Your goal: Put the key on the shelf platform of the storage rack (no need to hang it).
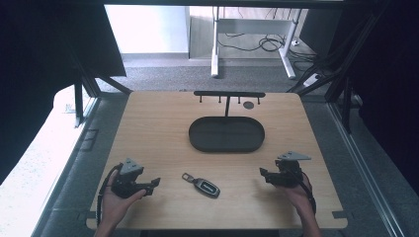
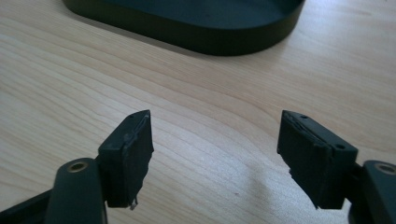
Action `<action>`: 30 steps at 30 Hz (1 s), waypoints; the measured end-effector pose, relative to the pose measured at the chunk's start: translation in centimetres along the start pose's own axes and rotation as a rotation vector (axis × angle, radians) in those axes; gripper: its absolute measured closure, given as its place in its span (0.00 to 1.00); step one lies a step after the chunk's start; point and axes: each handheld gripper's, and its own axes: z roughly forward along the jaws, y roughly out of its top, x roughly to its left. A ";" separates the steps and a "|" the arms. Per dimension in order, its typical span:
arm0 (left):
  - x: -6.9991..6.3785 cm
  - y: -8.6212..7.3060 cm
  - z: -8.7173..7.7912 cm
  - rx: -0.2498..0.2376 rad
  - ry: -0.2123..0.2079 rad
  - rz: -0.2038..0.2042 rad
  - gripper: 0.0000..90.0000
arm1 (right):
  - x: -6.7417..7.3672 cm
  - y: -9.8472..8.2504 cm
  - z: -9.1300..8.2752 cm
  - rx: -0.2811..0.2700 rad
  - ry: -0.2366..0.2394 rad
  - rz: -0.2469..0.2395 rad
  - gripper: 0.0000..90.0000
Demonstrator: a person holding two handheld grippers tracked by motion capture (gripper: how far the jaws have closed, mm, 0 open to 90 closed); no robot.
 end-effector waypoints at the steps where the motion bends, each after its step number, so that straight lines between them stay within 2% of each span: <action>1: 0.0 0.0 0.0 0.001 -0.002 0.000 0.27 | 0.1 0.1 -0.1 -0.005 0.004 -0.008 0.33; 6: -0.1 0.0 -0.1 0.002 -0.006 -0.001 0.27 | 0.6 0.6 -0.6 0.002 0.020 -0.042 0.36; 17: -0.4 0.1 0.0 0.004 -0.008 0.007 0.27 | 1.5 2.3 -0.9 0.108 0.057 -0.133 0.39; 30: -0.3 0.1 0.0 0.004 -0.006 0.002 0.27 | 3.3 4.3 -1.5 0.141 0.105 -0.199 0.42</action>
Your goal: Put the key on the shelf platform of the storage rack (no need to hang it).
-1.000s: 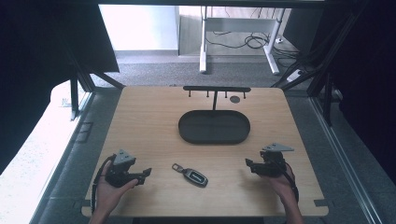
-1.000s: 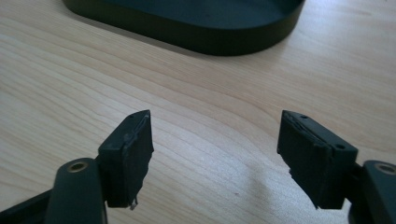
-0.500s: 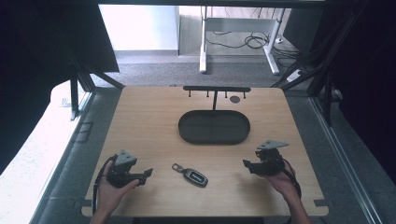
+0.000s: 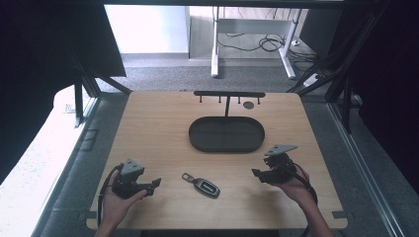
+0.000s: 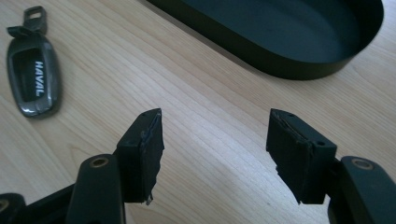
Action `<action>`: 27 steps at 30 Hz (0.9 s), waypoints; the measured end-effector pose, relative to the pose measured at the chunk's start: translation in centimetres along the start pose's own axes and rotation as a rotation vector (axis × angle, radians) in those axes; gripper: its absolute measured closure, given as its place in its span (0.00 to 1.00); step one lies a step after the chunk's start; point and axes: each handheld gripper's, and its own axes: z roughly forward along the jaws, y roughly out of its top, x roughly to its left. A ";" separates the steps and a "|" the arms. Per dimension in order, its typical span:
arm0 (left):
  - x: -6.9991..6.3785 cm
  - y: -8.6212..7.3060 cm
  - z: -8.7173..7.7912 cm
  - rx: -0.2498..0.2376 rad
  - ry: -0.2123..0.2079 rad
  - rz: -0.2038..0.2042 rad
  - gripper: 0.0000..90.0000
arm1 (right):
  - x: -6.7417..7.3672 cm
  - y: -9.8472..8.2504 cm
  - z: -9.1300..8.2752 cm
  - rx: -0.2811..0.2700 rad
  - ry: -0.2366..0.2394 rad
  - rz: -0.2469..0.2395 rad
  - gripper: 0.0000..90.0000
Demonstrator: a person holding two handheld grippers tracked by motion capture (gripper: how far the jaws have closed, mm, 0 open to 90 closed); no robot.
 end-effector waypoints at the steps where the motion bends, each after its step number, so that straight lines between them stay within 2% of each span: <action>1: 0.0 0.0 0.0 0.000 0.000 0.001 0.27 | 0.2 0.2 0.0 0.003 0.006 -0.004 0.42; 7: 0.0 0.0 -0.1 0.002 0.000 0.001 0.27 | 1.2 1.3 0.2 0.028 0.036 -0.038 0.42; 27: 0.0 0.0 0.0 0.005 -0.004 0.001 0.27 | 3.2 3.6 1.3 0.087 0.069 -0.116 0.43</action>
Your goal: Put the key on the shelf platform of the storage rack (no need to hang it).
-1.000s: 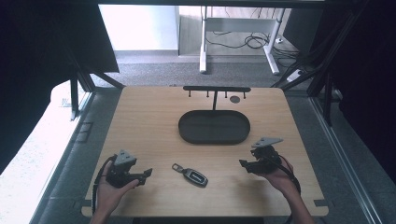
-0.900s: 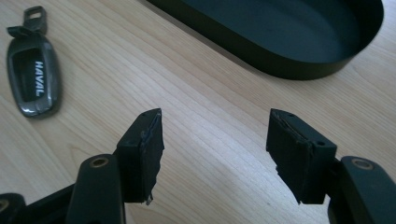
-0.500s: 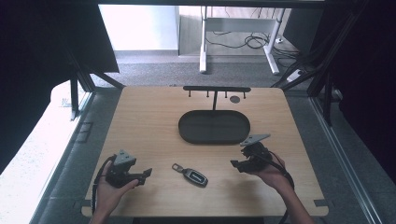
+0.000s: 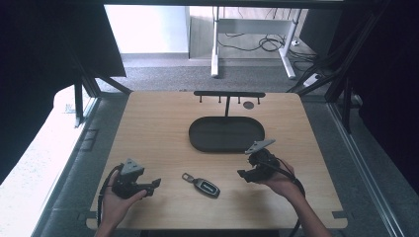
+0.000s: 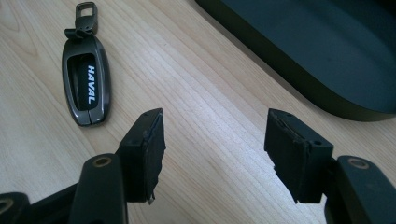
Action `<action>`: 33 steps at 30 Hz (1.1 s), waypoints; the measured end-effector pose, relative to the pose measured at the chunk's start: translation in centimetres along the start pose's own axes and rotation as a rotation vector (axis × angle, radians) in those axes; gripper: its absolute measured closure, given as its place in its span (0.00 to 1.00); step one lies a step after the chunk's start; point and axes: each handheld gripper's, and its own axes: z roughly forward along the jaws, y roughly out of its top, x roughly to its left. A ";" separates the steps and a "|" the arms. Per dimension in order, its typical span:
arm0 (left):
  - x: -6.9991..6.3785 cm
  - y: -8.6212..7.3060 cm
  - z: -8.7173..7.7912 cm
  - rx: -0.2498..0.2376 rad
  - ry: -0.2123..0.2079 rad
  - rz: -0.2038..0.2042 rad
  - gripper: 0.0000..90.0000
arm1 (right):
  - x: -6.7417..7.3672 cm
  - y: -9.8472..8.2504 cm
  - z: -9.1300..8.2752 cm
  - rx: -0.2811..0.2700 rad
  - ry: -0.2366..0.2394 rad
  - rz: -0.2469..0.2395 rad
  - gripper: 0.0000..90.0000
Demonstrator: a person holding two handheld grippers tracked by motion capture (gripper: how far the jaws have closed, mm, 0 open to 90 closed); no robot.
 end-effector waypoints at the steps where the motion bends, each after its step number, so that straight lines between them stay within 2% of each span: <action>1: 0.0 0.0 0.0 0.000 0.001 0.000 0.27 | 0.1 0.1 0.0 0.003 0.001 -0.004 0.43; 33: -0.1 0.0 0.0 0.003 -0.006 0.008 0.27 | 2.6 2.6 1.3 0.050 0.038 -0.074 0.44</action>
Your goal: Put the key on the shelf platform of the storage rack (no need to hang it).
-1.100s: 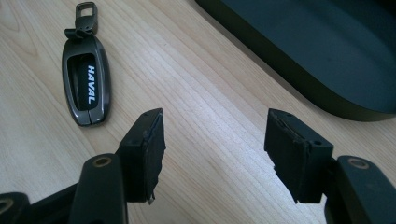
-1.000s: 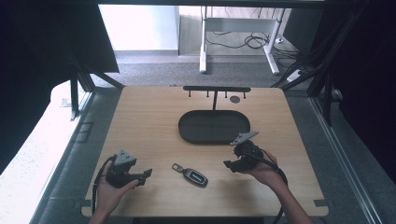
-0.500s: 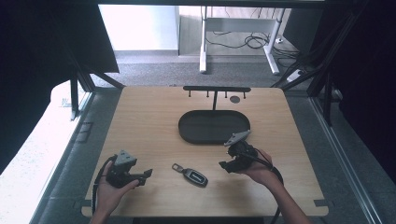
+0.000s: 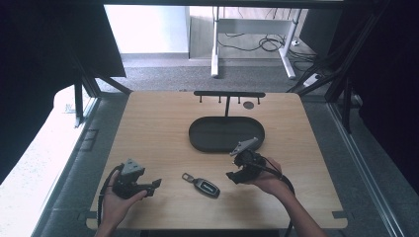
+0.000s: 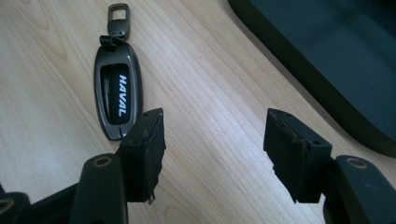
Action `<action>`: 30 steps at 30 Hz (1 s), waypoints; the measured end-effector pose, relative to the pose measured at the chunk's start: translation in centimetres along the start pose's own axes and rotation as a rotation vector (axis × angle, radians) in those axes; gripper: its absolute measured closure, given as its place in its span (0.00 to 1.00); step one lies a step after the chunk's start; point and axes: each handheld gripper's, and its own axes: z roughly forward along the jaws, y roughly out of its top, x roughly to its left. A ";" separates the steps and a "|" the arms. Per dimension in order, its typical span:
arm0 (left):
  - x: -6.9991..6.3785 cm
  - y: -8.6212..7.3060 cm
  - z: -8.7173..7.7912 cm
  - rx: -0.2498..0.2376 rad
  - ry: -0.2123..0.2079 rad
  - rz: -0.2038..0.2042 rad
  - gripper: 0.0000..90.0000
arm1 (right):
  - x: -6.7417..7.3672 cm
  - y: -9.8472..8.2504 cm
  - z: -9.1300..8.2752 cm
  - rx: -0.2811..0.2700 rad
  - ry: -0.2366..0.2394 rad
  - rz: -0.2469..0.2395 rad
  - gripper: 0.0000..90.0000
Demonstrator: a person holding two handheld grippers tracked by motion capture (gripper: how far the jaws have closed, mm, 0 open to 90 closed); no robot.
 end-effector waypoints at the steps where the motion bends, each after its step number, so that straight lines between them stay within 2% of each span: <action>1: 0.0 0.0 0.0 0.000 0.000 0.000 0.27 | 0.1 0.1 0.0 0.001 0.002 -0.003 0.44; 30: 0.0 0.0 0.1 0.000 0.000 -0.002 0.27 | 3.1 2.9 2.4 0.040 0.064 -0.084 0.44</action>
